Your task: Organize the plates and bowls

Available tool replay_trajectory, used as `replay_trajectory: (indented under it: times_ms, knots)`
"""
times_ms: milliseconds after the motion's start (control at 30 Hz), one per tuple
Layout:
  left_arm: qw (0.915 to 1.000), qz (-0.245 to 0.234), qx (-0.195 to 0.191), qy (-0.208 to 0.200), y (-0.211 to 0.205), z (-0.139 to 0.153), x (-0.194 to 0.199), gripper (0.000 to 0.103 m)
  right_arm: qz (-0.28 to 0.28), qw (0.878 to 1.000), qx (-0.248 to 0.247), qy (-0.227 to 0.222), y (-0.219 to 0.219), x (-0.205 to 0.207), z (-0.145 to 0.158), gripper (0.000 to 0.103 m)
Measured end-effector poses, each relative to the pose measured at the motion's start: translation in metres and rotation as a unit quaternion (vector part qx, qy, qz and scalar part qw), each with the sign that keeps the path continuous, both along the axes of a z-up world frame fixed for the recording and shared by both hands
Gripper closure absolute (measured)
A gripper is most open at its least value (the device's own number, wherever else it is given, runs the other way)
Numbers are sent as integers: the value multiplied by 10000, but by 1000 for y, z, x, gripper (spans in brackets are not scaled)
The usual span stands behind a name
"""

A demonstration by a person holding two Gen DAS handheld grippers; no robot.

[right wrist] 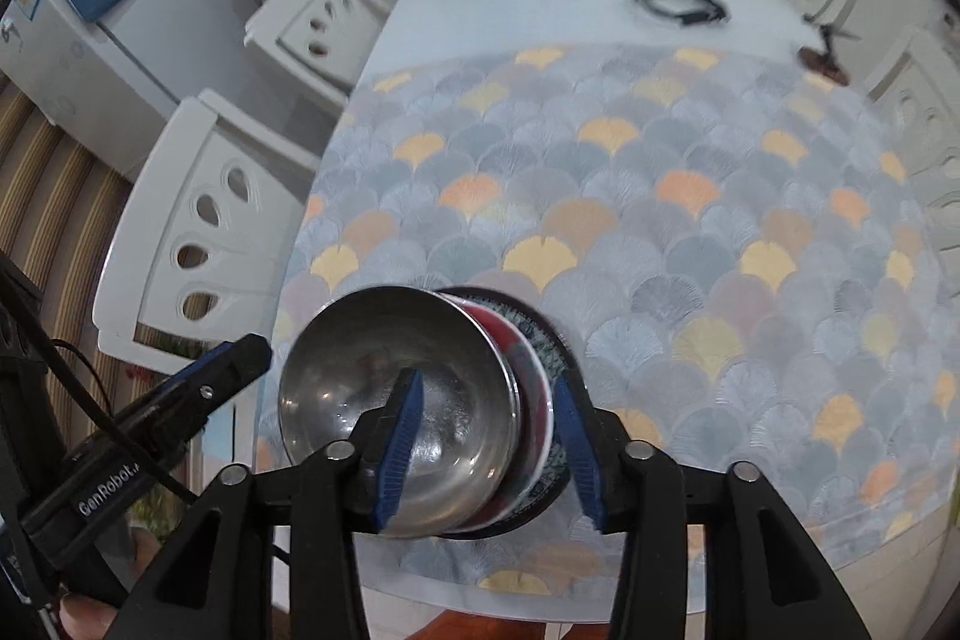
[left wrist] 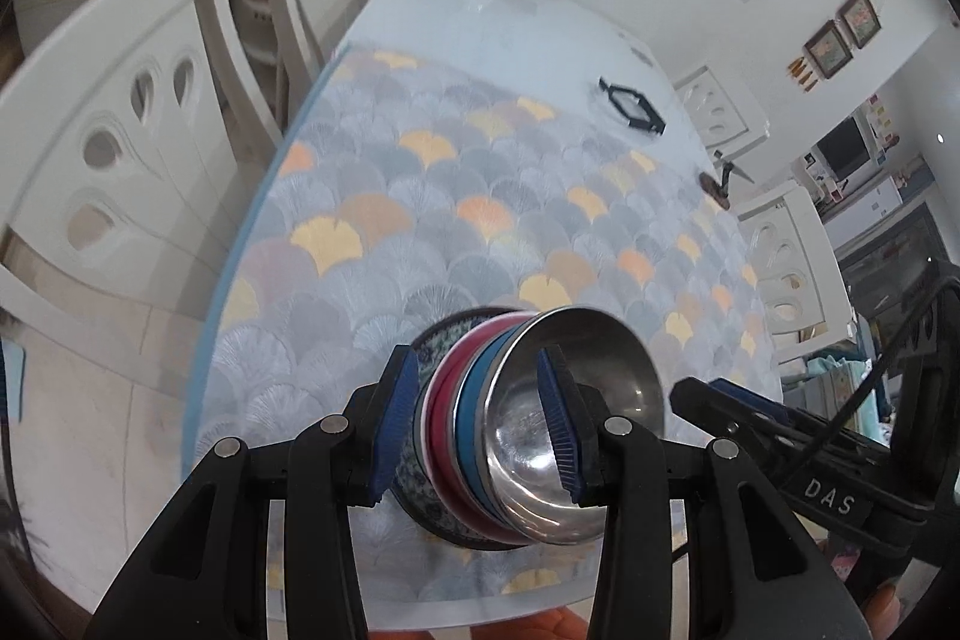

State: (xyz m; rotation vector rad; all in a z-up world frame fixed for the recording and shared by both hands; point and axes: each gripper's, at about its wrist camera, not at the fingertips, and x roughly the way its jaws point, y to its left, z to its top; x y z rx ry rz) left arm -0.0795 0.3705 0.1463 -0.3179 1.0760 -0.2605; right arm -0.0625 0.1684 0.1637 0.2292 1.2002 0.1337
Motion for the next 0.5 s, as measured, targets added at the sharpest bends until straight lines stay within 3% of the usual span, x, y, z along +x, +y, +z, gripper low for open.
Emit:
replay_trajectory:
  times_ms: [33, 67, 200, 333, 400, 500]
  knots:
    - [9999, -17, 89, -124, -1, 7, -4, 63, -73, 9999, -90, -123, -1, -6, 5, 41]
    - [9997, -26, 136, -197, -2, 10, -6, 63, -137, 9995, -167, -223, -3, -12, 9, 40]
    - [9981, -78, 366, -484, -13, 22, -16, 62, -331, 9970, -409, -571, -10, -26, 20, 38]
    - [9968, -80, 433, -664, -22, 29, -23, 49, -542, 9949, -471, -710, -20, -31, 27, 33]
    - [9963, -65, 360, -776, -24, 33, -28, 34, -639, 9940, -487, -738, -25, -35, 28, 31]
    - [9955, -20, 343, -878, -27, 36, -34, 33, -711, 9938, -508, -681, -29, -38, 25, 30]
